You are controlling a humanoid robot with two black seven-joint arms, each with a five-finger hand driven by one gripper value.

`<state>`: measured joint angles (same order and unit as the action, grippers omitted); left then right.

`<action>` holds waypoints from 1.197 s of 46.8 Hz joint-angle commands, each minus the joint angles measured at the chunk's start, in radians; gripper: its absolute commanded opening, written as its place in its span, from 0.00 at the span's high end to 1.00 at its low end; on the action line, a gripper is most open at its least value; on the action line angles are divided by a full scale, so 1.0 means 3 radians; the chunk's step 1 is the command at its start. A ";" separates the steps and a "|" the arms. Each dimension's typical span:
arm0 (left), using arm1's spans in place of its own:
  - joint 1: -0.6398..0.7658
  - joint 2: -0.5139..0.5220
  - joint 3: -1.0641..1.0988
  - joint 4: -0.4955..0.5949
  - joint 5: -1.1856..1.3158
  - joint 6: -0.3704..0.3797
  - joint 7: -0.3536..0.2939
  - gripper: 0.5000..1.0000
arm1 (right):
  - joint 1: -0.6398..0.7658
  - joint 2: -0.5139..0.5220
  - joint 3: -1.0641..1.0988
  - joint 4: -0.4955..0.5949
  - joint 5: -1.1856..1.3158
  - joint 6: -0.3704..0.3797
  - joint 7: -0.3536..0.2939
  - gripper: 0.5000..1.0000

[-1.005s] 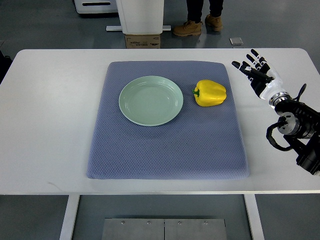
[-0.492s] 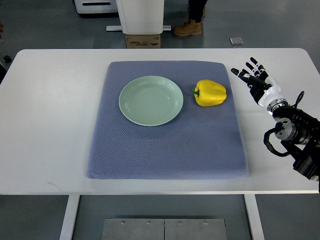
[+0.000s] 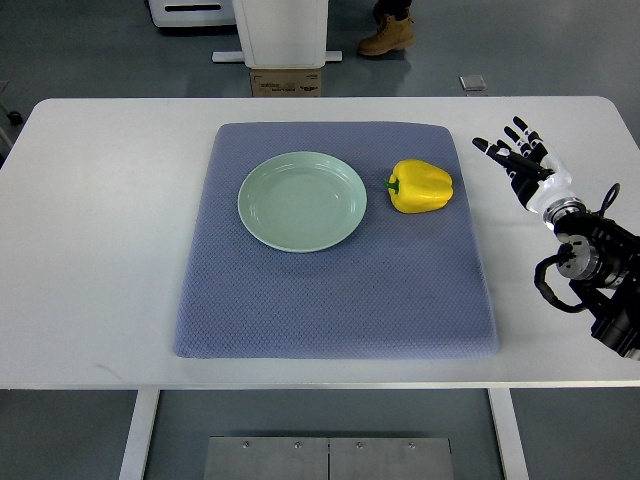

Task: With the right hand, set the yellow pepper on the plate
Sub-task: 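Reach the right hand over the yellow pepper and lower onto it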

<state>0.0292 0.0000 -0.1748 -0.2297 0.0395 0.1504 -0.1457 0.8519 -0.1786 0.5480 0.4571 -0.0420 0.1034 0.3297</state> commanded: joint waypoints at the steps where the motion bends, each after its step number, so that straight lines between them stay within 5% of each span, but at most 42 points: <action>1: 0.0000 0.0000 0.0000 -0.0001 0.0001 0.0000 0.0000 0.00 | 0.0034 0.0007 -0.0001 0.0041 -0.0008 0.0034 0.0010 0.00; 9: 0.0000 0.0000 0.0000 -0.0001 -0.0004 0.0000 0.0000 0.00 | 0.0080 -0.0028 -0.0078 0.0327 -0.0080 0.0075 0.0220 0.00; 25: 0.0000 0.0000 0.0000 -0.0001 0.0001 0.0000 0.0000 0.00 | 0.0126 -0.0432 -0.0210 0.1150 -0.1010 0.0064 0.0225 0.00; 56: 0.0000 0.0000 0.0000 -0.0001 0.0001 0.0000 0.0000 0.00 | 0.1522 -0.0642 -0.2854 0.1207 -0.1593 -0.0493 0.0394 0.00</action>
<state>0.0292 0.0000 -0.1749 -0.2295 0.0396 0.1504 -0.1455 1.2878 -0.3754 -0.2645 0.8139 -0.5038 -0.0352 0.4468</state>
